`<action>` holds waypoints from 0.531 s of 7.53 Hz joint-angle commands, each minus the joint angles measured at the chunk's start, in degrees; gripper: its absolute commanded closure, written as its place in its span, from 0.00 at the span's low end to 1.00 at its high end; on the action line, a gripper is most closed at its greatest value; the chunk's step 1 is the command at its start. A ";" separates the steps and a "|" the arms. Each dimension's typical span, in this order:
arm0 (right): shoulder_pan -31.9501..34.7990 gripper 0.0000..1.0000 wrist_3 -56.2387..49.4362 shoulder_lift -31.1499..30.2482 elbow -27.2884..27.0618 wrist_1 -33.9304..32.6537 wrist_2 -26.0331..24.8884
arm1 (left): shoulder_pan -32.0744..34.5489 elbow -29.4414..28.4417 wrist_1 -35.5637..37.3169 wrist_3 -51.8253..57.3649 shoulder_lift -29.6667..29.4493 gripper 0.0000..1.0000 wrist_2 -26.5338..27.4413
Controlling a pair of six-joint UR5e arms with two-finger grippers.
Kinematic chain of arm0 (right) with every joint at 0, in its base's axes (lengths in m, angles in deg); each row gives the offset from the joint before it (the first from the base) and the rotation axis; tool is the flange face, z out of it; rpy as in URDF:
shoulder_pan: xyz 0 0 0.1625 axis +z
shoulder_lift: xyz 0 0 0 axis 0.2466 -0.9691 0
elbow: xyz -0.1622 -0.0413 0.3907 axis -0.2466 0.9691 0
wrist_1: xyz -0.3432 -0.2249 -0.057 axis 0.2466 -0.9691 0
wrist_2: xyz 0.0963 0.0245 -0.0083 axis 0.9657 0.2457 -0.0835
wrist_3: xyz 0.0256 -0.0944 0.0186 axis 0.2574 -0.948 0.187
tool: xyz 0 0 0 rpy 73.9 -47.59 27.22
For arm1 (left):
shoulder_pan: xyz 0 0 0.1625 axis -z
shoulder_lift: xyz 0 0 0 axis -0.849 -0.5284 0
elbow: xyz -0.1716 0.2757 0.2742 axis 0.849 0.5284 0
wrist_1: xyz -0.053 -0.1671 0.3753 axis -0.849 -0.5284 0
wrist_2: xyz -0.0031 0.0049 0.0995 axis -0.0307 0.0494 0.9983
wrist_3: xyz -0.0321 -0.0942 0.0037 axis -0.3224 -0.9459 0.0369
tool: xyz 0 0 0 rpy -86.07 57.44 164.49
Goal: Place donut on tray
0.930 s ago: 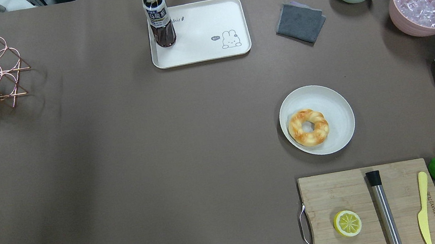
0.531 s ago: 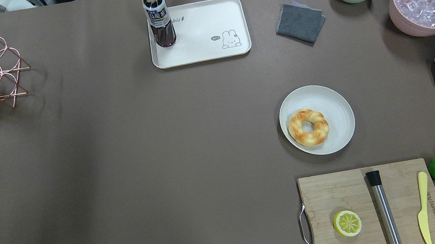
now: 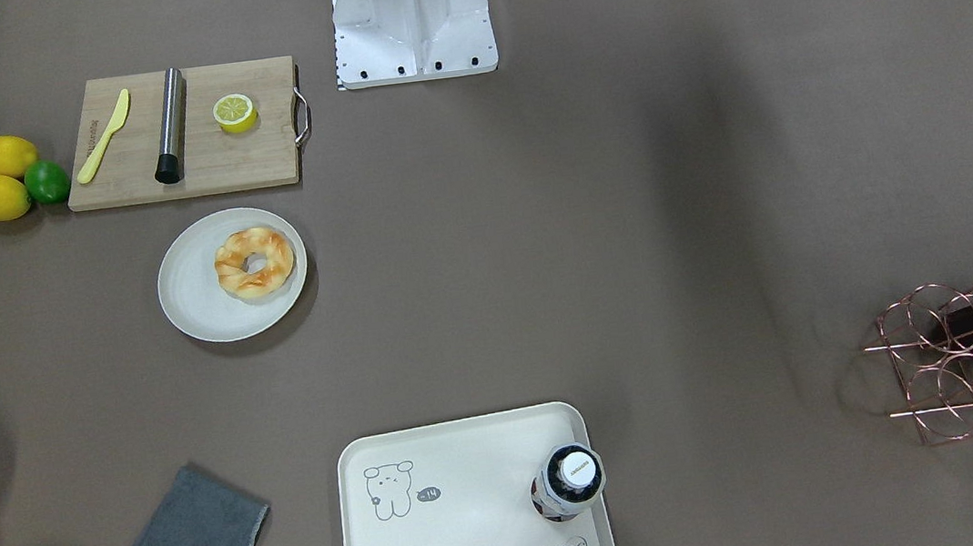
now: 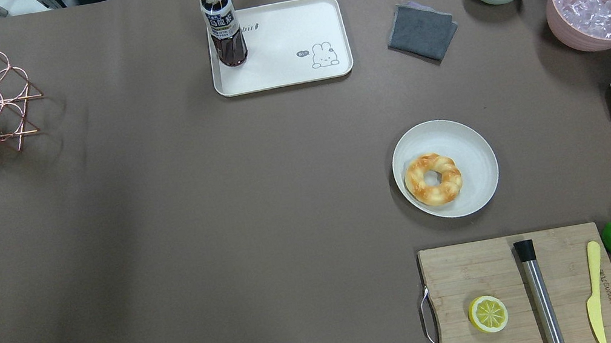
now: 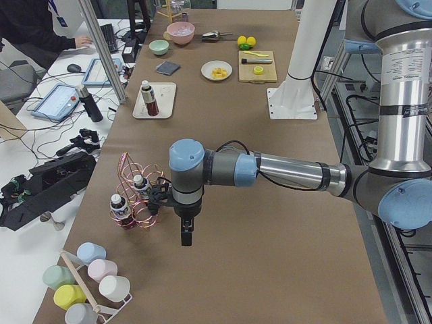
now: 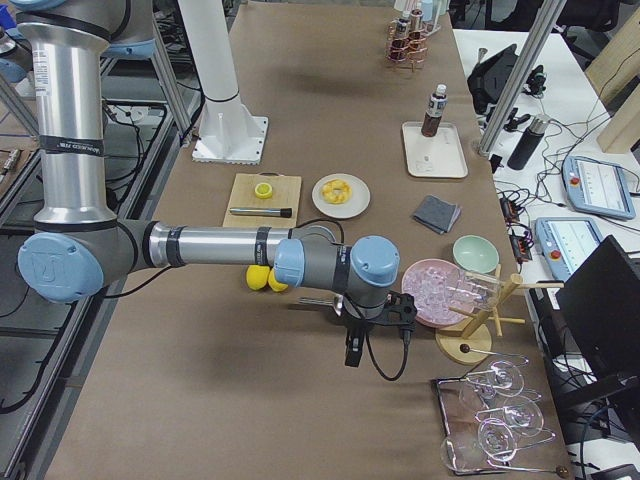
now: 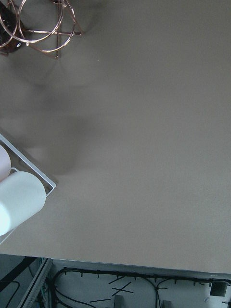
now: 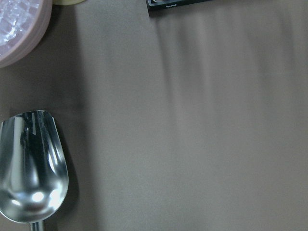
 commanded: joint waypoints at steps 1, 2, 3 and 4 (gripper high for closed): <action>0.09 0.00 -0.02 -0.50 -0.36 0.05 1.44 | 0.00 -0.01 0.00 0.00 0.04 0.02 0.01; 0.09 0.00 -0.02 -1.29 -0.45 0.13 2.23 | 0.00 0.07 0.08 0.00 0.04 0.02 0.01; 0.09 0.00 -0.02 -1.56 -0.54 0.14 2.15 | 0.00 -0.01 0.08 0.00 0.04 0.02 0.01; 0.09 0.00 0.07 -1.65 -0.54 0.22 1.80 | 0.00 0.16 0.00 0.00 0.04 0.02 0.01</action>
